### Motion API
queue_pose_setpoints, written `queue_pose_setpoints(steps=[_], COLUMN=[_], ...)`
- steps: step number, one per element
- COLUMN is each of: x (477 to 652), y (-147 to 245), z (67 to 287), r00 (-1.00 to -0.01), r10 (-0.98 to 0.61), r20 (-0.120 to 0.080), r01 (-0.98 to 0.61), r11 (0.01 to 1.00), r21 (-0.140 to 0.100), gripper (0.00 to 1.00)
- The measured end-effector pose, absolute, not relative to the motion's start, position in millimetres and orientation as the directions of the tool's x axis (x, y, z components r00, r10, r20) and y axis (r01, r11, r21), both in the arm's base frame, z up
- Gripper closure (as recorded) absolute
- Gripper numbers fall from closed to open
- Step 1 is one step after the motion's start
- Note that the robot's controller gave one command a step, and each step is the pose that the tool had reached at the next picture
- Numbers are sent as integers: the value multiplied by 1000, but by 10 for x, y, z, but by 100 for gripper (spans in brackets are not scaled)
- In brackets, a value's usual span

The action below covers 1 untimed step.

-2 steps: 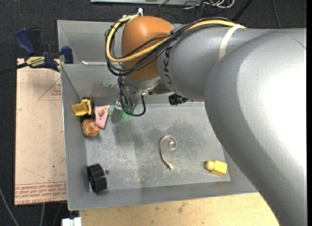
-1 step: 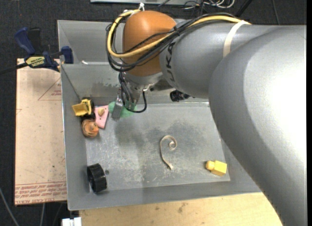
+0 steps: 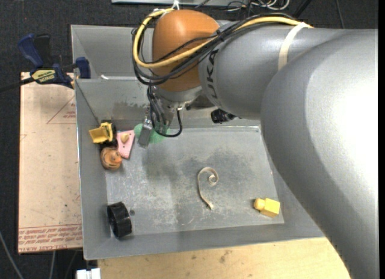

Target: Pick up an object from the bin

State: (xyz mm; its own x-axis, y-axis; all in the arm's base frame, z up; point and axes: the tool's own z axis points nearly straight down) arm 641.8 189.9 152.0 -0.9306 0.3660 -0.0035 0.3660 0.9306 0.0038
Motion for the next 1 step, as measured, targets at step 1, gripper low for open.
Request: queue_pose_setpoints(steps=[1], x=[6412], y=[1897], z=[1624], r00=[-931], r10=[366], r20=[-2], r01=[366], r11=[931], r21=[3], gripper=[100])
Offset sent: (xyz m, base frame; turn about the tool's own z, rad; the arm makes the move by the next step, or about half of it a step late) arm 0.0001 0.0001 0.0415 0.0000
